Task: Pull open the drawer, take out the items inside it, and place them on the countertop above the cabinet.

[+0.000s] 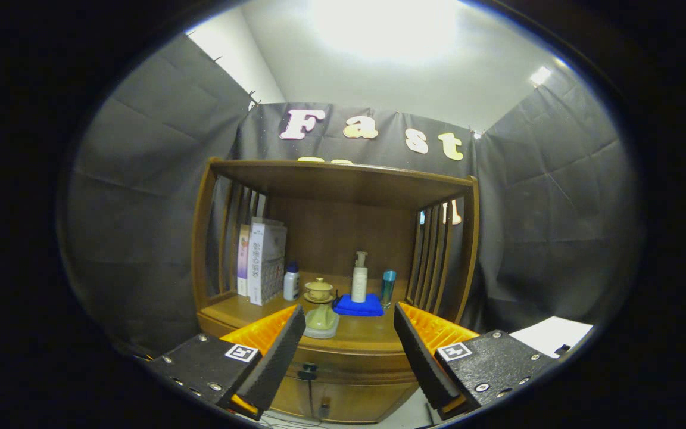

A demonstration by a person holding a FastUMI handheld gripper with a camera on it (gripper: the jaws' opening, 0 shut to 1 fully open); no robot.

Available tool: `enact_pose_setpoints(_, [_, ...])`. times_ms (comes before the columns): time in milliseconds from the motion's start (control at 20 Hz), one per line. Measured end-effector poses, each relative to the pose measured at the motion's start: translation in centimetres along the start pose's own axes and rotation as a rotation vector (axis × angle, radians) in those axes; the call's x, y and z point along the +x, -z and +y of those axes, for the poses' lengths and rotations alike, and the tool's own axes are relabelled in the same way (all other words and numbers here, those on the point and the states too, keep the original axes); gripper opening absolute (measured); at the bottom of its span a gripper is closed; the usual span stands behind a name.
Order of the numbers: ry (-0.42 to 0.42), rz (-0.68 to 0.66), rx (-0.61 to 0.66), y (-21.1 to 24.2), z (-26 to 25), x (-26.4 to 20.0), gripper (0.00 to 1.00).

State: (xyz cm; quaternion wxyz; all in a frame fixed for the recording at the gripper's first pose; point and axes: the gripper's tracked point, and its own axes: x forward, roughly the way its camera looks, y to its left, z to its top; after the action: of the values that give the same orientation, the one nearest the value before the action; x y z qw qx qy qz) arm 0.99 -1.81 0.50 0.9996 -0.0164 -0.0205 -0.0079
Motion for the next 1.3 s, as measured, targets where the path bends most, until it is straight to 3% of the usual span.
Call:
enact_pose_setpoints(300, [0.053, -0.002, 0.077, -1.4, -1.5, -3.9, 0.93])
enact_pose_setpoints(550, [-0.042, -0.060, 0.205, -4.5, 1.2, -7.0, 0.93])
enact_pose_setpoints(900, [-0.010, -0.066, 0.090, -4.2, 1.0, -6.5, 0.94])
enact_pose_setpoints(1300, [0.019, -0.073, 0.054, -4.2, 0.1, -6.4, 0.93])
